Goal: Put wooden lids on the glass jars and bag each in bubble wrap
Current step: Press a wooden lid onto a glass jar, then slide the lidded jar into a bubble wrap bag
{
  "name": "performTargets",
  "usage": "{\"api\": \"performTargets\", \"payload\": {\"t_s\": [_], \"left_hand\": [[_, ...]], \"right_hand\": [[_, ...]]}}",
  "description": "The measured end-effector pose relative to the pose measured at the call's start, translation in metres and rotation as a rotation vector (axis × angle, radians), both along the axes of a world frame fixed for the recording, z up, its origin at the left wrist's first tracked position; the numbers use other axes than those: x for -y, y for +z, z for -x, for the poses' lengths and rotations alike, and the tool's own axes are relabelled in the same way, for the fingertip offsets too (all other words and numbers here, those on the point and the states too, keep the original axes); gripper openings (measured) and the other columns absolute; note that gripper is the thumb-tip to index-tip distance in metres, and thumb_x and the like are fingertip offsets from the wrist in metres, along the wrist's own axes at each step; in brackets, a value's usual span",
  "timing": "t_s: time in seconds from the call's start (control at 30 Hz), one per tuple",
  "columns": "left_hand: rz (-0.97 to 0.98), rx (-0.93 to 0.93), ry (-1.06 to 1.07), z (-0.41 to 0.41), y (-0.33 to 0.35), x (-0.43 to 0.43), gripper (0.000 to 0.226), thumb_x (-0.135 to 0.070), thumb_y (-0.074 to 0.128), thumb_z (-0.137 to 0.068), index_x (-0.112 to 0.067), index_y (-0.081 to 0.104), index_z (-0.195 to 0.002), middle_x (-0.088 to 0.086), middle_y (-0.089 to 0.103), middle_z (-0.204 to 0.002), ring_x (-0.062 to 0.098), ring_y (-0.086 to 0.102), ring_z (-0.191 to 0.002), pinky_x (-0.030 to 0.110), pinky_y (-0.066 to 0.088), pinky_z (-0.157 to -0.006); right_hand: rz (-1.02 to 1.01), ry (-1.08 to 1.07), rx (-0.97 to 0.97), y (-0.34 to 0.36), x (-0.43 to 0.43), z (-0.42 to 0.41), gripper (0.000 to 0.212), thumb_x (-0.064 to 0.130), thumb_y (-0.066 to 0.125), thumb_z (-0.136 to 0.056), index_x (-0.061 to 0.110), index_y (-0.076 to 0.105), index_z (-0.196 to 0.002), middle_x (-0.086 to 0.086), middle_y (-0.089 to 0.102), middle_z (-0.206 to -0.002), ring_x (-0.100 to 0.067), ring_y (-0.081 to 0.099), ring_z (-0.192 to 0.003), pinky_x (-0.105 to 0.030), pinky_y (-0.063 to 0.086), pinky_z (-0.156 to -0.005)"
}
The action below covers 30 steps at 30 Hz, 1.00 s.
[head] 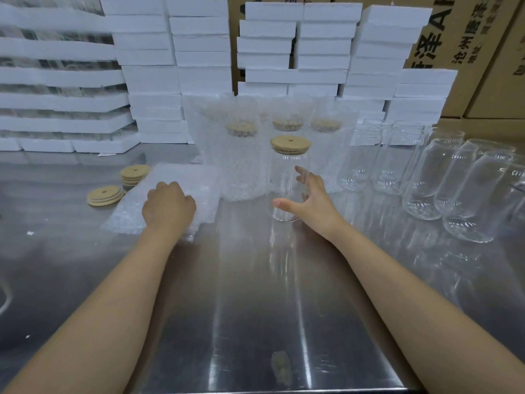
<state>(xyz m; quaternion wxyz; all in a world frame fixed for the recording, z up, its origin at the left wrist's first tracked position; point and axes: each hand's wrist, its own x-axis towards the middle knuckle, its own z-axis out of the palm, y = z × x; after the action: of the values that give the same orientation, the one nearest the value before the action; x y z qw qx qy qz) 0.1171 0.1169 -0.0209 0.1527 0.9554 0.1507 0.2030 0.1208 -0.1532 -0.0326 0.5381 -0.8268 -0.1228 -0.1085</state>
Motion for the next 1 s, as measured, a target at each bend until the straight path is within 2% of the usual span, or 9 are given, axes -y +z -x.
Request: {"api": "performTargets", "payload": {"t_s": [0.13,0.23,0.33,0.4,0.47,0.57,0.67,0.83,1.0], "left_hand": [[0.048,0.053,-0.014,0.002,0.004,-0.001,0.025,-0.021,0.049,-0.096,-0.001,0.061,-0.106,0.019,0.059,-0.110,0.039,0.055,-0.102,0.040,0.043,-0.078],[0.147,0.218,-0.043,0.007,0.015,0.005,0.022,-0.021,0.049,-0.096,-0.001,0.058,-0.096,0.019,0.061,-0.100,0.039,0.056,-0.092,0.039,0.044,-0.073],[0.348,0.346,-0.175,0.015,0.030,0.017,0.022,-0.021,0.051,-0.093,-0.002,0.056,-0.084,0.015,0.065,-0.080,0.029,0.061,-0.075,0.033,0.048,-0.067],[0.507,0.333,-0.271,0.023,0.036,0.028,0.022,-0.021,0.053,-0.092,-0.003,0.058,-0.080,0.011,0.066,-0.067,0.016,0.065,-0.055,0.020,0.050,-0.057],[0.602,0.332,-0.343,0.030,0.039,0.039,0.022,-0.019,0.055,-0.091,-0.003,0.059,-0.076,0.010,0.065,-0.058,0.009,0.060,-0.041,0.012,0.047,-0.046],[0.619,0.416,-0.363,0.036,0.038,0.050,0.021,-0.018,0.055,-0.088,-0.002,0.057,-0.075,0.011,0.062,-0.055,0.008,0.058,-0.038,0.012,0.044,-0.043],[0.575,0.488,-0.360,0.039,0.036,0.053,0.020,-0.021,0.056,-0.087,-0.007,0.055,-0.072,0.008,0.060,-0.054,0.007,0.058,-0.042,0.012,0.041,-0.045],[0.428,0.534,-0.285,0.029,0.031,0.040,0.012,-0.028,0.051,-0.090,-0.020,0.057,-0.084,-0.006,0.062,-0.083,0.014,0.059,-0.078,0.032,0.047,-0.070],[0.363,0.338,-0.387,0.018,0.017,0.032,0.027,-0.027,0.042,-0.098,-0.008,0.057,-0.110,0.008,0.055,-0.115,0.023,0.049,-0.110,0.038,0.040,-0.097]], "right_hand": [[0.016,-0.045,0.023,-0.001,0.005,-0.003,0.108,0.043,0.080,-0.075,0.026,0.011,-0.156,0.003,0.040,-0.127,-0.015,0.038,-0.126,-0.039,0.030,-0.115],[-0.005,-0.133,0.124,-0.003,0.000,-0.003,0.111,0.039,0.080,-0.077,0.022,0.004,-0.156,0.000,0.036,-0.136,-0.016,0.030,-0.135,-0.030,0.024,-0.115],[-0.095,-0.306,0.506,0.007,-0.010,0.009,0.077,0.025,0.069,-0.088,0.011,0.025,-0.149,-0.005,0.038,-0.125,-0.017,0.041,-0.117,-0.010,0.030,-0.096],[-0.127,-0.279,0.709,0.016,-0.016,0.016,0.041,0.021,0.058,-0.089,0.012,0.048,-0.128,0.000,0.049,-0.105,-0.011,0.050,-0.093,-0.015,0.039,-0.082],[-0.166,-0.101,0.557,0.025,-0.032,0.029,0.015,0.028,0.054,-0.089,0.023,0.057,-0.102,0.009,0.057,-0.084,-0.002,0.054,-0.074,-0.019,0.042,-0.070],[-0.131,0.123,0.071,0.021,-0.059,0.044,0.024,0.045,0.060,-0.088,0.023,0.065,-0.085,0.008,0.066,-0.080,-0.003,0.061,-0.063,-0.016,0.045,-0.063],[-0.159,0.202,-0.046,0.009,-0.069,0.046,0.011,0.026,0.067,-0.091,0.023,0.070,-0.081,0.006,0.072,-0.086,-0.004,0.065,-0.070,-0.020,0.050,-0.072],[-0.472,0.301,-0.149,0.015,-0.061,0.040,0.008,0.010,0.068,-0.089,0.006,0.067,-0.082,0.009,0.074,-0.091,-0.005,0.068,-0.088,-0.027,0.052,-0.089],[-0.836,0.457,-0.289,0.027,-0.050,0.041,0.034,-0.002,0.068,-0.072,0.019,0.044,-0.059,-0.011,0.059,-0.078,-0.023,0.062,-0.074,-0.031,0.047,-0.070]]}}
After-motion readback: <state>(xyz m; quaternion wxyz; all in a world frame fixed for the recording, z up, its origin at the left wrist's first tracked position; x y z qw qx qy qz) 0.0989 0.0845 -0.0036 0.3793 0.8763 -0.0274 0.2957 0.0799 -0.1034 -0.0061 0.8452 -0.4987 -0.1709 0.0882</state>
